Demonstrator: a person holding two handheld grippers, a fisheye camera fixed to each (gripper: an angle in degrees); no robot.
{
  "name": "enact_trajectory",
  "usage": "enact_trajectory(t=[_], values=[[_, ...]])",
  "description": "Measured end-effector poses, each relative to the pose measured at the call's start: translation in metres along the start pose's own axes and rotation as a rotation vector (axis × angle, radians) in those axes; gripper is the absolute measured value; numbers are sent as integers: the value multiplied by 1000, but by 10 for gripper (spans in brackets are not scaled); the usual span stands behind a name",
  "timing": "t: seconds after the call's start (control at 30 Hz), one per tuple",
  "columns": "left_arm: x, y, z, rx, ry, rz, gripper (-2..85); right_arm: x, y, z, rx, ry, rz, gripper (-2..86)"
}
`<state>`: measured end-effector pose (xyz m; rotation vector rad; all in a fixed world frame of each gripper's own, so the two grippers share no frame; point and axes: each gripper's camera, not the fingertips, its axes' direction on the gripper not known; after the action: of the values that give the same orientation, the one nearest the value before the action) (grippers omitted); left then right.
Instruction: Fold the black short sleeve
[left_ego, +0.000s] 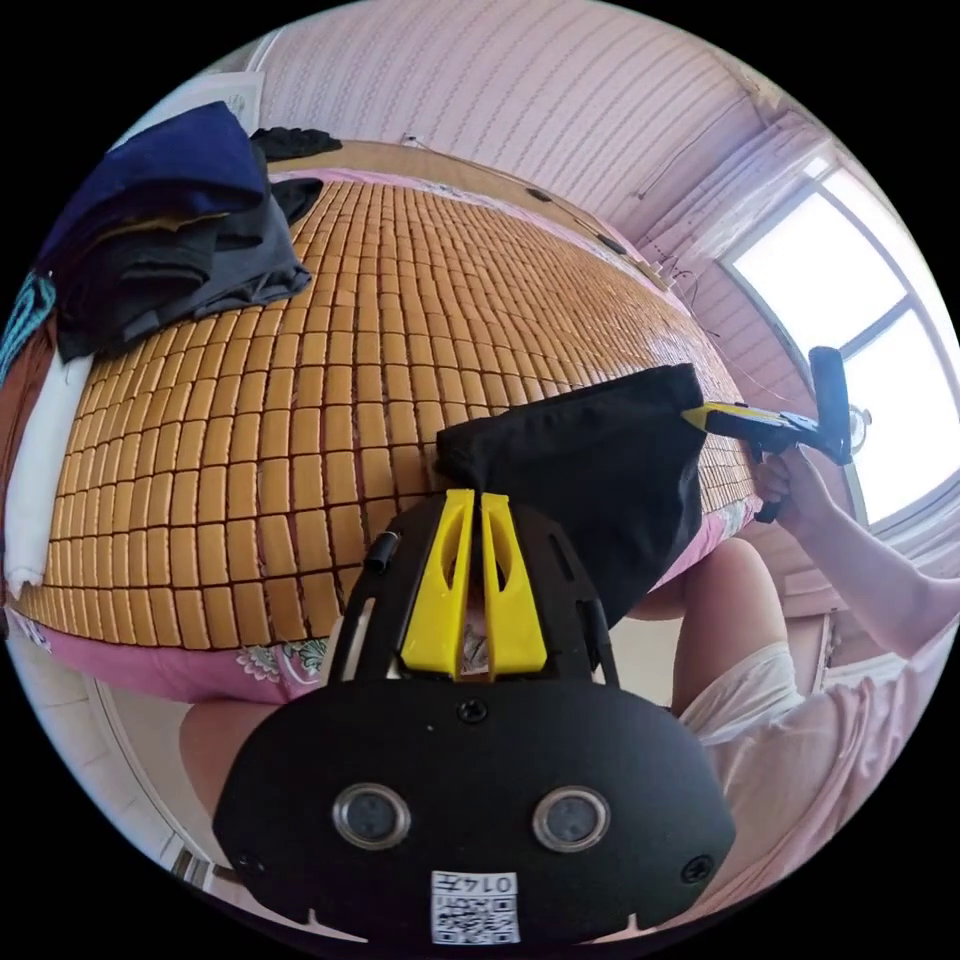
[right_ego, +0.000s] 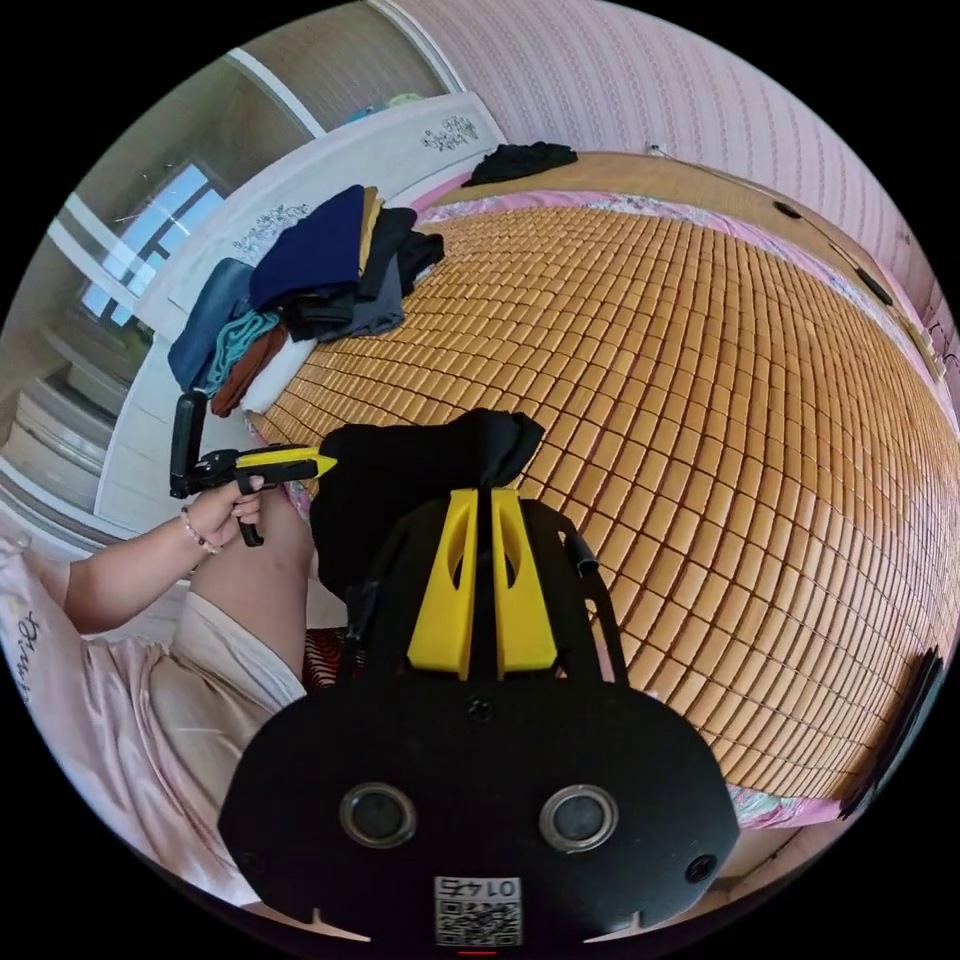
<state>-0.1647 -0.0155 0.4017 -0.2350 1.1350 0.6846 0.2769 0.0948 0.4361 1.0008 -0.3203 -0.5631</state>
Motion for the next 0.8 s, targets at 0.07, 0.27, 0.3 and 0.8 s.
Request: enact_trajectory(t=[0.07, 0.27, 0.3, 0.8], values=[[10, 7, -17, 63, 39, 25, -10, -23, 26, -32, 81, 12, -66, 15], [62, 17, -57, 169, 170, 127, -10, -58, 107, -111, 242, 150, -93, 12], [71, 17, -59, 171, 182, 148, -10, -57, 116, -120, 263, 159, -75, 12], [448, -120, 45, 118, 689, 650, 5, 90, 257, -381, 287, 757, 353, 30]])
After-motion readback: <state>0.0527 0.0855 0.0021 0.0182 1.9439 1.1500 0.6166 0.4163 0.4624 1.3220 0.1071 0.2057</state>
